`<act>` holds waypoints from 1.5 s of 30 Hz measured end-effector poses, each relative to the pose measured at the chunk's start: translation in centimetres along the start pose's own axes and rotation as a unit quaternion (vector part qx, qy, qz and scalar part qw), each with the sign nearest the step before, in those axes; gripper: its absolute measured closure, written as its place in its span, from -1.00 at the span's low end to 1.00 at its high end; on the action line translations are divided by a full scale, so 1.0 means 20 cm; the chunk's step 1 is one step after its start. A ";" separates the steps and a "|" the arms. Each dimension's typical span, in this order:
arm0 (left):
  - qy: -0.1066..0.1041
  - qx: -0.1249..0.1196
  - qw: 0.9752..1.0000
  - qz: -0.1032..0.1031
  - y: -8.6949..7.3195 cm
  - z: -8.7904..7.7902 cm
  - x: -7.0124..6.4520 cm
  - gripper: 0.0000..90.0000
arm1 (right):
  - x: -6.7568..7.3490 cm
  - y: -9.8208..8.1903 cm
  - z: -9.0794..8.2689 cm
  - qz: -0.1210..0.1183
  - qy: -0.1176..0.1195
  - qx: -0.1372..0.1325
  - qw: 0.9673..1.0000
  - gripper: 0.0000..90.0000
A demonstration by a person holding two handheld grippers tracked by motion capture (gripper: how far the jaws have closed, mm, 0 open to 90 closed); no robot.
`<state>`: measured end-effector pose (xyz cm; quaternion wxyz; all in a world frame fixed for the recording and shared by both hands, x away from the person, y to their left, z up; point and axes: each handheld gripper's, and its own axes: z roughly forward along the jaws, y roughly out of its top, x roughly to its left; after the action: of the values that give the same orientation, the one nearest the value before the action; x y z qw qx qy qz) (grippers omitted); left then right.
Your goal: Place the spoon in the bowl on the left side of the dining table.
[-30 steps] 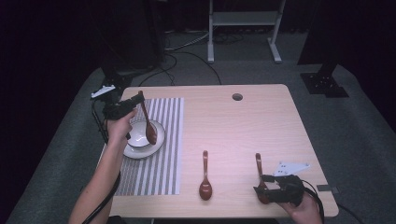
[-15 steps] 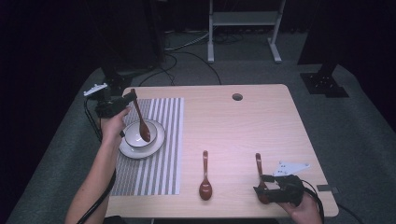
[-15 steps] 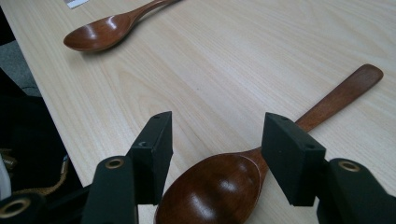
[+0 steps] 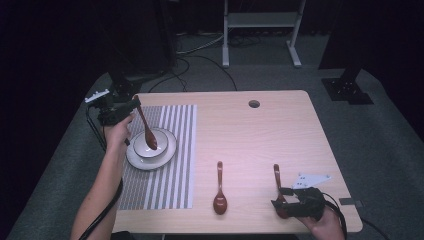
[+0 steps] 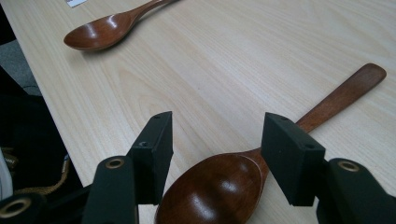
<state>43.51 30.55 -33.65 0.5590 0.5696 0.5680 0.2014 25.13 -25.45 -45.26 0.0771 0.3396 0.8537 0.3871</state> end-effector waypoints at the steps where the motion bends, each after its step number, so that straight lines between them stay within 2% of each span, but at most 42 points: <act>1: 0.002 -0.001 1.000 -0.002 0.00 0.00 0.01 0.88 | 0.00 0.00 0.00 0.000 0.000 0.000 1.000 -0.05; 17: 0.029 -0.015 0.999 -0.024 -0.02 -0.05 0.15 0.88 | 0.00 0.00 0.01 0.002 0.002 0.002 1.000 -0.05; 26: 0.032 -0.013 0.999 -0.027 -0.06 -0.04 0.18 0.88 | 0.00 0.00 0.01 0.001 0.002 0.003 1.000 -0.05; 45: 0.043 -0.012 0.998 -0.052 -0.15 -0.02 0.27 0.87 | 0.01 0.00 0.01 0.000 0.003 0.006 1.000 -0.05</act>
<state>43.43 34.59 -38.28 0.5506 0.5228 0.6182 0.2035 25.15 -25.22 -45.43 0.0723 0.3391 0.8562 0.3829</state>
